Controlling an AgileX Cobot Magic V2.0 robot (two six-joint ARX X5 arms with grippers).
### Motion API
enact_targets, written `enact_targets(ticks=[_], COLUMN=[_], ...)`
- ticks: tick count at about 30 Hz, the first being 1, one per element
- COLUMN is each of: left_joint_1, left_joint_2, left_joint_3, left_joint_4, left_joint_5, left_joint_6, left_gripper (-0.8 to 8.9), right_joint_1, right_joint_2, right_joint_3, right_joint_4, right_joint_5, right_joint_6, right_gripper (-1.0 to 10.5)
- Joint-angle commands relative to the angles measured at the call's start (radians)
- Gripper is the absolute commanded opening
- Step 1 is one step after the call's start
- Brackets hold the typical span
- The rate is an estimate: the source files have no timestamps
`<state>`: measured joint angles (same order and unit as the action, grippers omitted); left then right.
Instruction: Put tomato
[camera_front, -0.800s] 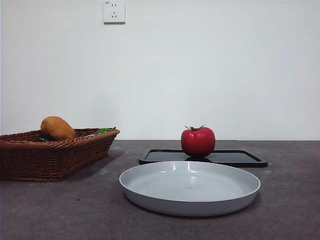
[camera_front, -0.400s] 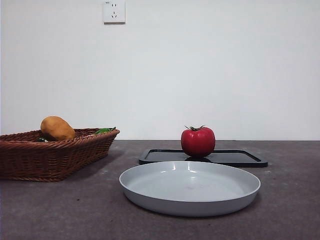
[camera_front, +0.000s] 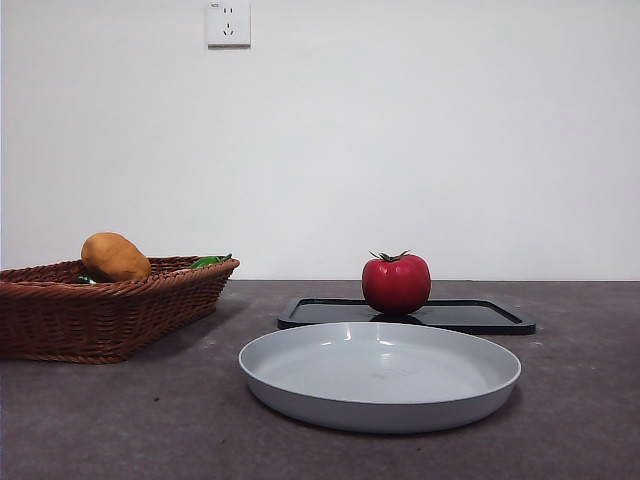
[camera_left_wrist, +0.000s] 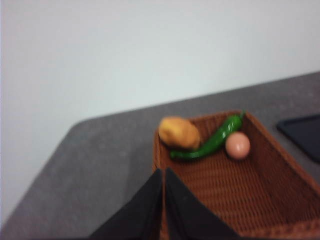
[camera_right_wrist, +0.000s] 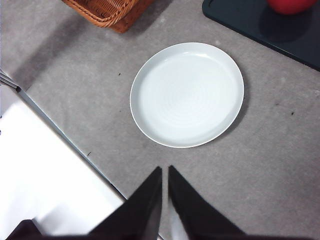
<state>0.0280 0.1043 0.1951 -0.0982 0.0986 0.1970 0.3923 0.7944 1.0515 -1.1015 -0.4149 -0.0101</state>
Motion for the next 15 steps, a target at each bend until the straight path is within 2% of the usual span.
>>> enact_targets(ticks=[1,7,15], left_joint_1=[0.001,0.001,0.001], left_joint_2=[-0.044,-0.101,-0.101], left_joint_3=[-0.045,-0.101,-0.159], left_joint_4=[-0.002,-0.075,-0.097], left_joint_5=[-0.006,-0.024,-0.029], left_joint_6=[-0.03,-0.034,-0.034], left_gripper=[0.07,0.07,0.07], right_joint_1=[0.005,0.005,0.005], right_joint_2=[0.008,0.008,0.008], right_joint_3=[0.009,0.009,0.009], right_joint_4=[0.009,0.009,0.008], right_joint_5=[-0.001,-0.001,-0.001], right_joint_6=[0.006,0.006,0.006], right_gripper=[0.1,0.1,0.1])
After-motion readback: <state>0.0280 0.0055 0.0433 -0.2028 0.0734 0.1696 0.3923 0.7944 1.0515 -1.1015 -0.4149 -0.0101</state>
